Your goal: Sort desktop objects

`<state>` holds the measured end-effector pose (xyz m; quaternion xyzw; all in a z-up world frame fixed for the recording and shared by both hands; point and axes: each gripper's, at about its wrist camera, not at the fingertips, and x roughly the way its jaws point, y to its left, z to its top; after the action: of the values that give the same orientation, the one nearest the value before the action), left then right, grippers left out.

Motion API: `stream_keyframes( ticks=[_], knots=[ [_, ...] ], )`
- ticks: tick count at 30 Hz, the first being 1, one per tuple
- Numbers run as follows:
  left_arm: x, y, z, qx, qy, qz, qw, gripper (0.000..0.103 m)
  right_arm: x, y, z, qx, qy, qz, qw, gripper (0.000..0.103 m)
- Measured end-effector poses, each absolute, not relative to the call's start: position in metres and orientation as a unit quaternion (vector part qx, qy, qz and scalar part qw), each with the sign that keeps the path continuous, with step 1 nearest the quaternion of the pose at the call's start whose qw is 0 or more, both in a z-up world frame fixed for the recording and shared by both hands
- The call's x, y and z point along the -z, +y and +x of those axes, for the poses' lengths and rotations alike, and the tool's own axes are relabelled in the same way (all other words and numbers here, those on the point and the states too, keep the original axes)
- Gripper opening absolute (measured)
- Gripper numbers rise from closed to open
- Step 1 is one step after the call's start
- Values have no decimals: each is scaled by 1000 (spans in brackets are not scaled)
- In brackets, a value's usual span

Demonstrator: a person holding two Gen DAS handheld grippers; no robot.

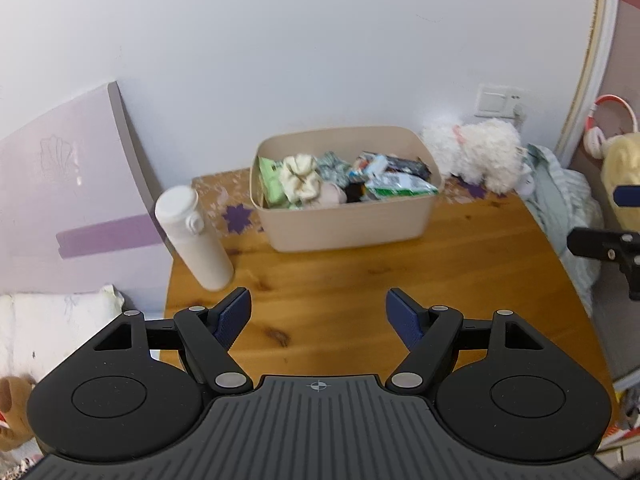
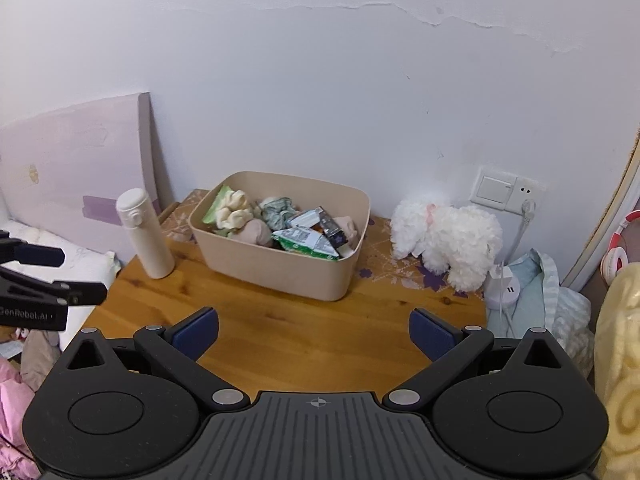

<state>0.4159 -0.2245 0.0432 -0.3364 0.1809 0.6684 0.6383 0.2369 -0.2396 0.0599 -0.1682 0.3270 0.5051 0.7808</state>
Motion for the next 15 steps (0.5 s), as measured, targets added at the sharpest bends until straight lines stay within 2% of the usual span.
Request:
stream_keyframes(
  ticks=[15],
  knots=[
    [-69,-294,441,-639,176,-340,667,76,-69,-291,199,-508,360,-147,768,103]
  ],
)
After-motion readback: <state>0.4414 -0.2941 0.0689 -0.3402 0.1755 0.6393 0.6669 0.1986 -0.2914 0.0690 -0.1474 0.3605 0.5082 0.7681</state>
